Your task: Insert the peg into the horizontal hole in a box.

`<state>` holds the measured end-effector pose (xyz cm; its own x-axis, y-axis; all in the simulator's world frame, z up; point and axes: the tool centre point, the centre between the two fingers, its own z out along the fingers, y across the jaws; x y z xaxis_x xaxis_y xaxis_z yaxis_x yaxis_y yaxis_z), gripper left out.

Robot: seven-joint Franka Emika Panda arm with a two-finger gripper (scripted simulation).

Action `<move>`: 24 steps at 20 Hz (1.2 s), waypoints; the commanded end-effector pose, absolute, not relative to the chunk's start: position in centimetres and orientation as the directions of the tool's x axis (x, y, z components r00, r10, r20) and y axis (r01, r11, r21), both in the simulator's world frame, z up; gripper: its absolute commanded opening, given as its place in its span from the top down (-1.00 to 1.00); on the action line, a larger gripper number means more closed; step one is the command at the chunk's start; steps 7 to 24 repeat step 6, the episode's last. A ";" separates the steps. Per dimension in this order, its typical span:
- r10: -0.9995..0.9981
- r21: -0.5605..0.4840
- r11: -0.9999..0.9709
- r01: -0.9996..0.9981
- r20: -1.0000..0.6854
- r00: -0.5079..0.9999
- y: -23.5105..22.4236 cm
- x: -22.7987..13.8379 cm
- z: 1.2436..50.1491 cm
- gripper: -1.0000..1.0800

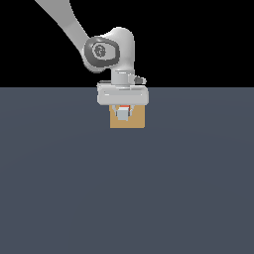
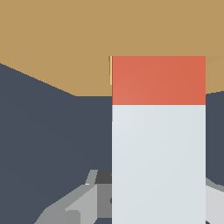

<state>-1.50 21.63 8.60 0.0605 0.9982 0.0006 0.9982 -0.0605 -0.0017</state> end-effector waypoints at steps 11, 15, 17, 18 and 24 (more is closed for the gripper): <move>0.998 0.002 -0.062 0.998 0.002 0.062 23.5 -1.1 8.8 1.00; 0.998 0.002 -0.062 0.998 0.002 0.062 23.5 -1.1 8.8 1.00; 0.998 0.002 -0.062 0.998 0.002 0.062 23.5 -1.1 8.8 1.00; 0.998 0.002 -0.062 0.998 0.002 0.062 23.5 -1.1 8.8 1.00; 0.998 0.002 -0.062 0.998 0.002 0.062 23.5 -1.1 8.8 1.00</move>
